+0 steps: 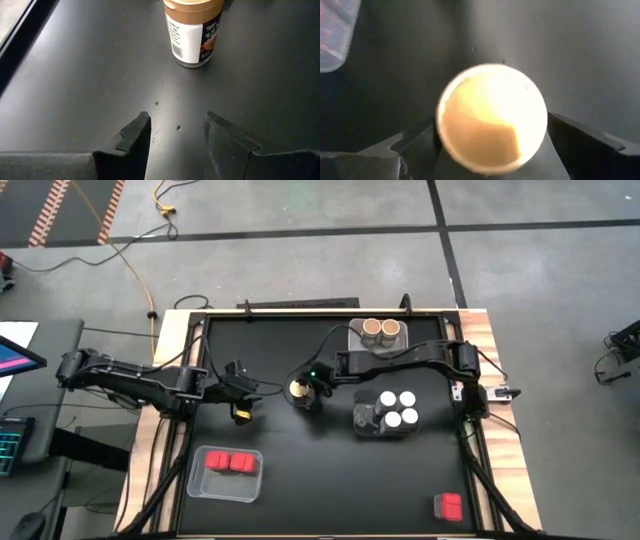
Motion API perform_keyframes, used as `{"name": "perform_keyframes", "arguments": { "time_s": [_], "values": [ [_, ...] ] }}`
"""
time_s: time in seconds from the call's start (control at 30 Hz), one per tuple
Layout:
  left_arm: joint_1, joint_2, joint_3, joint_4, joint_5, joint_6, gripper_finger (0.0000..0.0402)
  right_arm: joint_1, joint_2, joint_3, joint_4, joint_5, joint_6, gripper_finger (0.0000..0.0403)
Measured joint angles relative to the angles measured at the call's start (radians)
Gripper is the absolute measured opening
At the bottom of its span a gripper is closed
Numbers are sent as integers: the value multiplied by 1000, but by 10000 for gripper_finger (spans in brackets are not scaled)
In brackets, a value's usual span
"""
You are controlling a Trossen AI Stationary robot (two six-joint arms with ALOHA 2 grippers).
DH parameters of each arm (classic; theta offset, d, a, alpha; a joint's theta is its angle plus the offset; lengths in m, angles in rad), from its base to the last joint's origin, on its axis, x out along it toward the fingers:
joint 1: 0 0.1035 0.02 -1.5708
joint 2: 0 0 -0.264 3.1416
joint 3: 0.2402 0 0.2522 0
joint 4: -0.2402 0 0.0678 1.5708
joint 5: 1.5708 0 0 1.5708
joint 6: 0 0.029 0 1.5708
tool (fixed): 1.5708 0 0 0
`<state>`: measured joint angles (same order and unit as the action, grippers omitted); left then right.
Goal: Sort spices by type
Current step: Put the gold spice bottle in the gray bin
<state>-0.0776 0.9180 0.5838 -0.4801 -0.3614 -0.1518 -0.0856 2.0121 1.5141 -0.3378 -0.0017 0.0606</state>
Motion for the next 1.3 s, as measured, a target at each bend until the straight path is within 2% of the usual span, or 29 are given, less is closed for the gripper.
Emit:
{"name": "perform_keyframes", "arguments": {
  "time_s": [0.7, 0.87, 1.0, 1.3],
  "values": [
    [0, 0, 0, 0, 0, -3, 171, -6, 3, -1, 51, -1, -16, 376],
    [0, 0, 0, -1, 0, -2, 171, -7, 3, -1, 29, -30, -16, 375],
    [0, 0, 0, -1, 0, -2, 171, -6, 3, -1, 38, -31, -16, 362],
    [0, 0, 0, -1, 0, -2, 171, -7, 3, -1, 40, -31, -16, 305]
  ]
}}
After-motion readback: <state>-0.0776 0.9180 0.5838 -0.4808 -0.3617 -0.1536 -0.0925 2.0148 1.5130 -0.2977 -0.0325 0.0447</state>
